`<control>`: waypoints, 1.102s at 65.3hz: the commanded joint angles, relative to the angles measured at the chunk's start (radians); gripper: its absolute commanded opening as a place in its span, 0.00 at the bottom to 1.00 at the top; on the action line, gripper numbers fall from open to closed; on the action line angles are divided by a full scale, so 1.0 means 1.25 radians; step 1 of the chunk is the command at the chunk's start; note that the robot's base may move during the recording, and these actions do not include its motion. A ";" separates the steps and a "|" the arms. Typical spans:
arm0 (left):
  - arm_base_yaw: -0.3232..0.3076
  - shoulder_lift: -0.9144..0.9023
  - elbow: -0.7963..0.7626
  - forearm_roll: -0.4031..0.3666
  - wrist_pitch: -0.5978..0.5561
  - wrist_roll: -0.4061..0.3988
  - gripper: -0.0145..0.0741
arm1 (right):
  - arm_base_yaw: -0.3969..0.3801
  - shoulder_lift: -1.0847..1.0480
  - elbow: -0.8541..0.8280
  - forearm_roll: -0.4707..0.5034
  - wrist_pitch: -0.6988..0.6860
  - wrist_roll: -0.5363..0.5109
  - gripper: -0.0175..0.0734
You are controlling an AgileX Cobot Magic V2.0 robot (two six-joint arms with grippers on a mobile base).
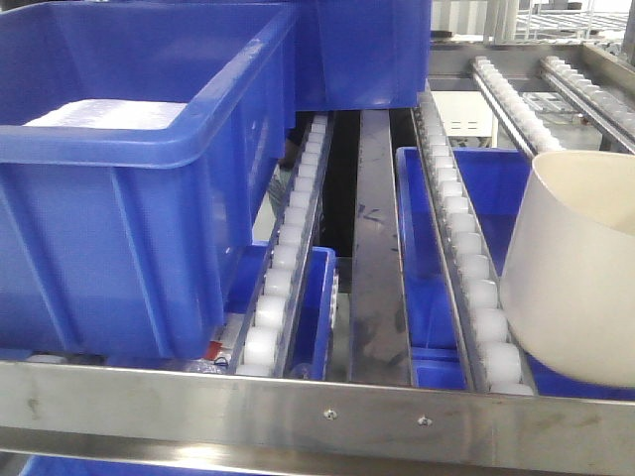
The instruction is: Move white bin to right shelf second layer
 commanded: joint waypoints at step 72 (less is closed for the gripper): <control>-0.003 -0.013 0.029 -0.005 -0.068 -0.004 0.26 | -0.005 -0.121 0.173 -0.002 -0.216 -0.191 0.25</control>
